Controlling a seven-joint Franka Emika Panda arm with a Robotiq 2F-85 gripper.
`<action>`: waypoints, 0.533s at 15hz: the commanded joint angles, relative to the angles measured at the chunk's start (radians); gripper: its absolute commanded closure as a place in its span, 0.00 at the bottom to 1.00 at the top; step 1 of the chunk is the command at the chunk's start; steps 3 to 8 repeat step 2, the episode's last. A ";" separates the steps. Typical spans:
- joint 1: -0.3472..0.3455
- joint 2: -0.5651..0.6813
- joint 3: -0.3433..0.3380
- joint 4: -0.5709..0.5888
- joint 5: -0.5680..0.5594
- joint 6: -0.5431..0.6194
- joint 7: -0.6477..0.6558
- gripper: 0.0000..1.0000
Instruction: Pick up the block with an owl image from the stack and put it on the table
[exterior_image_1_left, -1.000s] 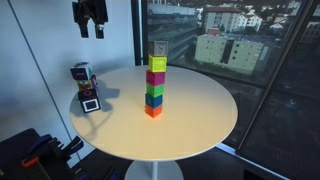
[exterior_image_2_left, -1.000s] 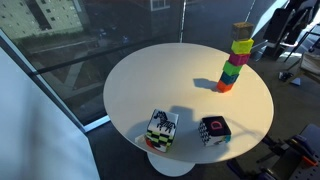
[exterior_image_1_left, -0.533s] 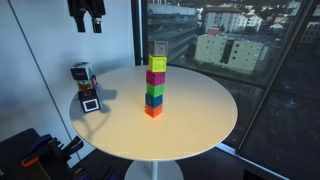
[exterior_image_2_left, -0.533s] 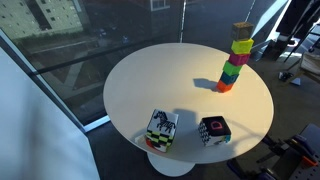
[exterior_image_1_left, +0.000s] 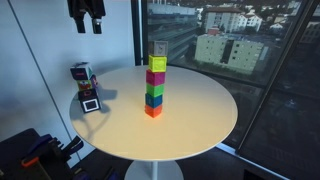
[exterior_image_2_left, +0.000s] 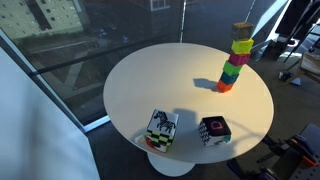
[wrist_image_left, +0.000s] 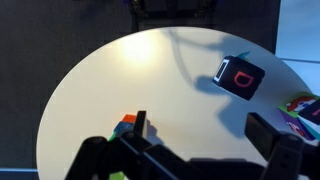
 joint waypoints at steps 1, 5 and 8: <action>-0.006 0.001 0.005 0.002 0.002 -0.002 -0.002 0.00; -0.006 0.001 0.005 0.002 0.002 -0.002 -0.002 0.00; -0.006 0.001 0.005 0.002 0.002 -0.002 -0.002 0.00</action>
